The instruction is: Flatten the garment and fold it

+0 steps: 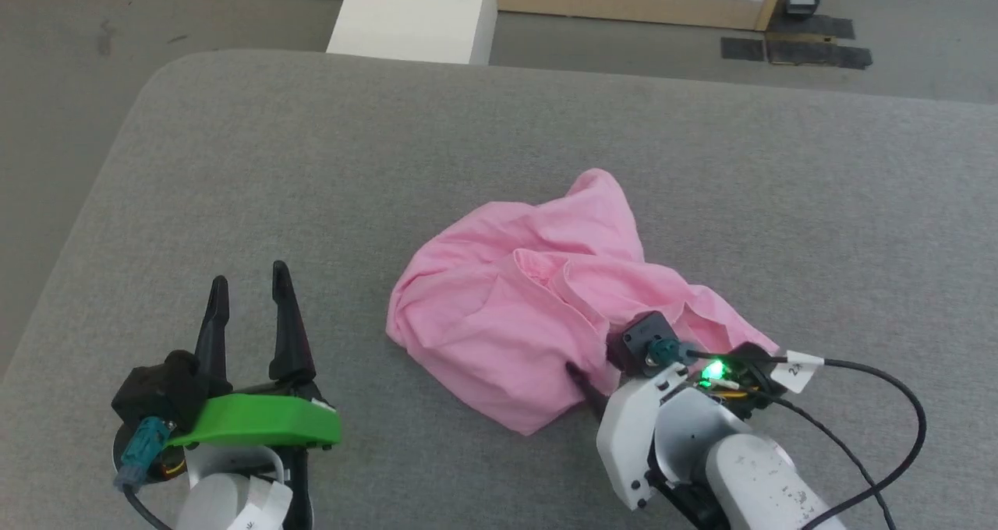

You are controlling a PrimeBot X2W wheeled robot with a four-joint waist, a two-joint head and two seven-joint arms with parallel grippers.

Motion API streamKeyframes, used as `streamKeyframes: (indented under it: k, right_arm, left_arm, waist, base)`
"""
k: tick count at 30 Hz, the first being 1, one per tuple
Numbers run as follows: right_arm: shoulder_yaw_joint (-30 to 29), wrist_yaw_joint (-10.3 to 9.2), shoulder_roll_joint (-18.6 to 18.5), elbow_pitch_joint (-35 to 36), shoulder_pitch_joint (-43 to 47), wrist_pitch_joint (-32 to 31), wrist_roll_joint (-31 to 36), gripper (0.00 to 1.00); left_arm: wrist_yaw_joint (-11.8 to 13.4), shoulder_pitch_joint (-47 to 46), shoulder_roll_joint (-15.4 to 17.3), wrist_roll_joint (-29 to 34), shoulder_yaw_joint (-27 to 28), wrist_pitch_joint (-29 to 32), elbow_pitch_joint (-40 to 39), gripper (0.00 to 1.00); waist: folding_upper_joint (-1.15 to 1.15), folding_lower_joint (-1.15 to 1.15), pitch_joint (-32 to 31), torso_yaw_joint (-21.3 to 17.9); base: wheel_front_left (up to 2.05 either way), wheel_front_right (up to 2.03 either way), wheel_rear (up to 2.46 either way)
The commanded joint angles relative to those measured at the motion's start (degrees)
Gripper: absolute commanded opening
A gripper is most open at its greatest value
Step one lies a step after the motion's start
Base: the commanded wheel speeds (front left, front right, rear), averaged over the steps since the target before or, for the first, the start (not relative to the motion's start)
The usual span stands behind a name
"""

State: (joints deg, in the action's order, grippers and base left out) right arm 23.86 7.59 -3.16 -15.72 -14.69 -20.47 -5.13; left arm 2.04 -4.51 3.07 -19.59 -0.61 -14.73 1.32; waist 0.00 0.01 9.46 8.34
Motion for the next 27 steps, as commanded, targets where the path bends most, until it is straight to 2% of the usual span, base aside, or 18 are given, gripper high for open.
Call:
streamKeyframes:
  k: [1, 7, 14, 20, 25, 26, 27]
  right_arm:
    - [-0.19, -0.1, -0.16, 0.64, -0.85, 0.52, -0.2, 0.0]
    - [-6.56, -0.1, 0.04, 5.02, 1.95, 7.34, 1.68, 0.0]
    - [-21.04, -0.1, 0.25, 12.22, 9.4, 12.92, 2.64, 0.0]
    - [-32.4, -0.1, 0.27, 14.8, 16.51, 9.35, 1.89, 0.0]
    - [-37.58, -0.1, 0.27, 11.17, 20.88, -0.66, 0.62, 0.0]
    - [-37.92, -0.1, 0.27, 10.84, 21.38, -2.56, 0.41, 0.45]
    - [-38.44, -0.1, 0.27, 11.07, 21.39, -3.07, 0.19, 1.0]
  left_arm:
    - [0.33, -0.65, -0.18, -0.15, -0.11, -0.27, -0.02, 1.0]
    - [0.79, -0.13, -0.18, 0.21, 0.43, -0.27, 0.48, 1.0]
    - [0.55, 0.64, -0.19, 1.4, 0.77, -0.27, 0.81, 1.0]
    - [0.22, 0.99, -0.19, 1.74, 0.48, -0.27, 1.44, 1.0]
    - [-0.19, 1.02, -0.19, 1.91, 0.26, -0.27, 2.09, 1.0]
    - [-0.24, 1.04, -0.19, 1.94, 0.2, -0.27, 2.21, 1.0]
    - [-0.28, 1.06, -0.19, 1.96, 0.15, -0.27, 2.28, 1.0]
  waist:
    - [0.0, -0.01, 0.43, 0.6]
    - [0.0, -0.01, -0.98, -0.37]
    - [0.0, -0.01, -3.16, -2.82]
    - [0.0, -0.01, -3.86, -4.72]
    - [0.0, -0.01, -4.18, -5.71]
    - [0.0, -0.01, -4.26, -5.85]
    - [0.0, -0.01, -4.3, -5.95]
  base:
    - [0.0, 0.0, 0.0]
    - [0.0, 0.0, 0.0]
    - [0.0, 0.0, 0.0]
    - [0.0, 0.0, 0.0]
    - [0.0, 0.0, 0.0]
    - [0.0, 0.0, 0.0]
    - [0.0, 0.0, 0.0]
